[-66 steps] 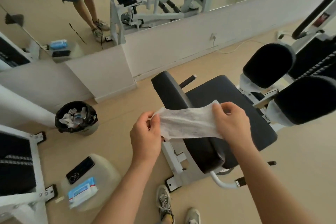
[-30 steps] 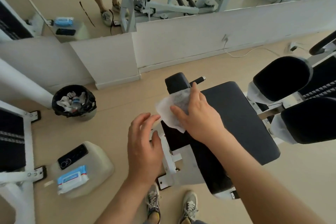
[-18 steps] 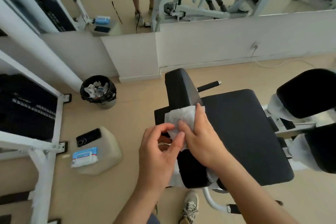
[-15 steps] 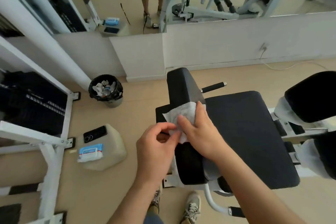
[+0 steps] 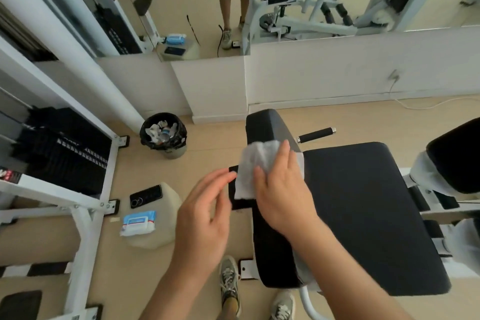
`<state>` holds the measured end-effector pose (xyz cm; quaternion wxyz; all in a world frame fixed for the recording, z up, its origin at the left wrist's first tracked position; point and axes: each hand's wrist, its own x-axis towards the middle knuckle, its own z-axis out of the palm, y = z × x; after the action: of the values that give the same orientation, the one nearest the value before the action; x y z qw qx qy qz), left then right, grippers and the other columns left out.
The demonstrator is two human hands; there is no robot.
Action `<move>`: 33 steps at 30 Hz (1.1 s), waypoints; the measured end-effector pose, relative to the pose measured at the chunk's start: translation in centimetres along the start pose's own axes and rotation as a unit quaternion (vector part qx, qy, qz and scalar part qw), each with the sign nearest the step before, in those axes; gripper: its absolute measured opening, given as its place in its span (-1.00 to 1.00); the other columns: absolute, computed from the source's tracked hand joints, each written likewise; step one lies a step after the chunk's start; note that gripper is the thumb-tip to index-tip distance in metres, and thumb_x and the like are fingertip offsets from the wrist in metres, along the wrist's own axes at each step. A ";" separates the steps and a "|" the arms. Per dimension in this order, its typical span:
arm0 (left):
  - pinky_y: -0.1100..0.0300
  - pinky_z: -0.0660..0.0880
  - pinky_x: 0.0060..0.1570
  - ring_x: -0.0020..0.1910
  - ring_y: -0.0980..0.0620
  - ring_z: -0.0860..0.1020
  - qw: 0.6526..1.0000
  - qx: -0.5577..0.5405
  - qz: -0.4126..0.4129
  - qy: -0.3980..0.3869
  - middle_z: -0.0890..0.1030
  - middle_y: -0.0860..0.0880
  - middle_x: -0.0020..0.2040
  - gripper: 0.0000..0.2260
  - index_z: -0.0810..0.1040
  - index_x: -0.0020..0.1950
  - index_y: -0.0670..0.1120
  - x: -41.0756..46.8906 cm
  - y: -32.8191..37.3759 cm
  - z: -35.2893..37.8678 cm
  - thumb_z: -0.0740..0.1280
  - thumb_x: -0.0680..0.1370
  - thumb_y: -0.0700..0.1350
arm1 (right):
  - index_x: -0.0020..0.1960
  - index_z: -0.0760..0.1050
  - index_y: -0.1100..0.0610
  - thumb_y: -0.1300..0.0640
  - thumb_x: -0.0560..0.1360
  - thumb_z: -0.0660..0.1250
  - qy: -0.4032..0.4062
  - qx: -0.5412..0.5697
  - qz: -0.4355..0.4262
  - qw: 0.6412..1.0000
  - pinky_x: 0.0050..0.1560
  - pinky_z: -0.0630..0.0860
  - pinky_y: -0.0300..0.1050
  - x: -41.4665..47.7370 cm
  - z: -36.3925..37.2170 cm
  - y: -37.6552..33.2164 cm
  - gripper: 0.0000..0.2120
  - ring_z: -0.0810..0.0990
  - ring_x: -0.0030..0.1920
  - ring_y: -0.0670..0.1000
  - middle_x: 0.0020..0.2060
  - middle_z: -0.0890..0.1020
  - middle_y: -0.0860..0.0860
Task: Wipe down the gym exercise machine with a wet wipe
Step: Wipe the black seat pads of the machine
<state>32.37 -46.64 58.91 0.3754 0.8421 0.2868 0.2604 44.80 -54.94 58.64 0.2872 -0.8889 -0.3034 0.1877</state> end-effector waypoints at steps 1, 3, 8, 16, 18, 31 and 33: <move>0.38 0.33 0.30 0.31 0.27 0.42 1.000 0.001 0.007 -0.028 0.52 0.09 0.30 -0.68 0.52 0.32 -0.02 0.8 0.0 0.5 0.21 0.59 -0.18 | 0.54 -0.18 0.35 -0.02 0.67 0.02 0.012 -0.003 -0.003 1.000 0.45 0.21 0.07 2.8 0.1 -0.1 -0.34 0.11 0.52 0.22 0.53 0.07 0.28; 0.47 0.19 0.35 0.39 0.29 0.32 0.997 0.005 0.001 -0.072 0.43 0.08 0.40 -0.64 0.42 0.42 -0.01 2.7 -0.1 1.6 0.20 0.62 -0.13 | 0.52 -0.02 0.36 0.03 0.66 0.06 0.011 0.032 0.035 0.999 0.36 0.25 0.07 8.4 -0.6 -0.9 -0.41 0.23 0.42 0.26 0.44 0.24 0.32; 0.54 0.06 0.34 0.47 0.28 0.19 0.992 0.000 0.024 -0.124 0.27 0.11 0.50 -0.59 0.22 0.51 0.09 5.5 -0.8 3.1 0.15 0.65 -0.01 | 0.47 0.07 0.44 0.31 0.60 0.12 0.059 -0.035 -0.079 0.995 0.44 0.24 0.28 4.3 0.0 0.1 -0.50 0.18 0.45 0.40 0.45 0.20 0.35; 0.34 0.18 0.41 0.48 0.19 0.22 0.989 -0.053 0.043 -0.129 0.29 0.05 0.49 -0.57 0.29 0.48 0.02 7.2 -2.3 4.3 0.14 0.60 -0.02 | 0.40 0.29 0.37 0.19 0.61 -0.09 0.027 -0.083 -0.019 0.996 0.41 0.24 0.25 7.6 0.7 -0.3 -0.54 0.20 0.44 0.41 0.44 0.24 0.40; 0.39 0.11 0.42 0.49 0.20 0.18 0.992 -0.023 0.067 -0.106 0.26 0.05 0.50 -0.54 0.27 0.49 0.02 8.3 -2.0 4.2 0.14 0.58 -0.04 | 0.34 0.35 0.29 0.18 0.64 -0.01 -0.003 0.017 0.045 0.999 0.35 0.26 0.06 13.0 -1.1 -1.0 -0.65 0.29 0.39 0.28 0.36 0.37 0.27; -0.11 0.25 0.43 0.55 0.12 0.04 0.964 0.106 0.119 -0.213 0.06 0.12 0.58 -0.54 0.17 0.56 0.05 0.8 3.1 4.8 0.02 0.65 0.09 | 0.58 -0.24 0.18 0.02 0.64 -0.03 -0.076 0.049 -0.146 0.985 0.56 -0.13 0.00 -5.2 -0.5 4.6 -0.38 -0.19 0.58 0.00 0.57 -0.20 -0.03; -0.12 0.23 0.43 0.56 0.13 0.01 0.971 0.119 0.079 -0.192 0.01 0.15 0.59 -0.52 0.13 0.57 0.04 -1.4 3.9 5.0 0.00 0.65 0.10 | 0.48 -0.47 -0.03 -0.11 0.66 -0.01 -0.221 0.114 -0.100 0.963 0.50 -0.32 -0.27 -5.1 -3.6 5.6 -0.32 -0.42 0.47 -0.25 0.42 -0.45 -0.29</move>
<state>35.78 -52.18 58.75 0.2989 0.9349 0.1705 0.0866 45.22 -63.35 58.68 0.3295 -0.7518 -0.4238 0.3829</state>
